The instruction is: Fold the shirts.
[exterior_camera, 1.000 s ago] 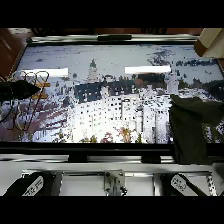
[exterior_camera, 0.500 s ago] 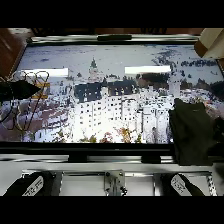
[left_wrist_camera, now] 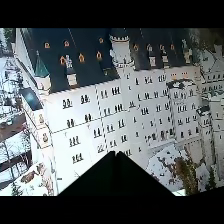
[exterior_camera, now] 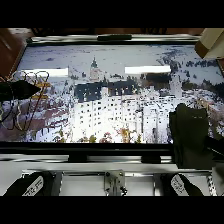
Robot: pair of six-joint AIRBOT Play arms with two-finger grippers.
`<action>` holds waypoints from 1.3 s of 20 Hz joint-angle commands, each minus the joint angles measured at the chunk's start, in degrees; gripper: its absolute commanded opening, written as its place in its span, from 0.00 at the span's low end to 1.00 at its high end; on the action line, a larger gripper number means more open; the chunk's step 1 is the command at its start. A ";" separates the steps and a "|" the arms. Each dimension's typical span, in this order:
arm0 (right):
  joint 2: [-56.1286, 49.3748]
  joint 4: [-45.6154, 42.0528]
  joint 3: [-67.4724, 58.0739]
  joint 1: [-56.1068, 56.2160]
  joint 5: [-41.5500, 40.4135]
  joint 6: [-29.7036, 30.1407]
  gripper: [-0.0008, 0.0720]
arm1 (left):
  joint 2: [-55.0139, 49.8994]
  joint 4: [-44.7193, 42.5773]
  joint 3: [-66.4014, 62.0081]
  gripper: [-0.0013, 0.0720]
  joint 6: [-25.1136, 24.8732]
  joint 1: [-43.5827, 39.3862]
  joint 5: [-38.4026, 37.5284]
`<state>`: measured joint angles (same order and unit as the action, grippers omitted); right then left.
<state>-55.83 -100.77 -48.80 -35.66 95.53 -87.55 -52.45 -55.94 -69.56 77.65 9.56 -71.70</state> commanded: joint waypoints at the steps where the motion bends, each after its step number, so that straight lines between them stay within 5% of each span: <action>1: 0.17 -7.30 0.07 -0.04 0.98 2.82 0.70 | -0.26 -0.11 0.17 0.06 -0.48 0.04 0.13; 4: 0.17 -7.41 -10.36 1.73 -3.34 3.85 0.70 | -2.91 -4.17 -0.59 0.05 -2.34 -0.72 0.24; 7: 0.17 -6.36 -24.72 13.14 -15.10 1.51 0.69 | -10.27 -28.22 -7.61 0.05 4.79 -8.28 -4.42; 9: -0.42 -4.22 -28.35 25.22 -20.59 -3.98 0.69 | -16.92 -43.06 -13.40 0.05 8.13 -15.93 -7.91; 11: -3.61 -0.50 -28.11 36.39 -20.92 -12.94 0.70 | -22.51 -45.83 -16.13 0.12 9.01 -21.40 -8.33; 13: -9.11 11.65 -27.87 41.75 -20.92 -16.72 0.70 | -26.18 -44.76 -15.50 0.91 14.01 -24.81 -10.36; 14: -11.87 18.73 -27.87 42.99 -20.79 -16.57 0.70 | -27.21 -43.89 -14.53 0.99 16.87 -25.79 -11.98; 16: -16.46 23.91 -27.87 45.99 -19.91 -16.50 0.70 | -25.94 -39.74 -10.05 0.99 18.12 -26.86 -9.49; 26: -20.00 18.16 -27.87 54.75 -18.03 -16.96 0.70 | -22.47 -36.98 -2.47 0.99 19.12 -27.08 -4.42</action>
<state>-75.42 -82.83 -76.60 17.91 77.41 -104.31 -75.05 -93.06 -72.66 96.40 -17.43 -77.62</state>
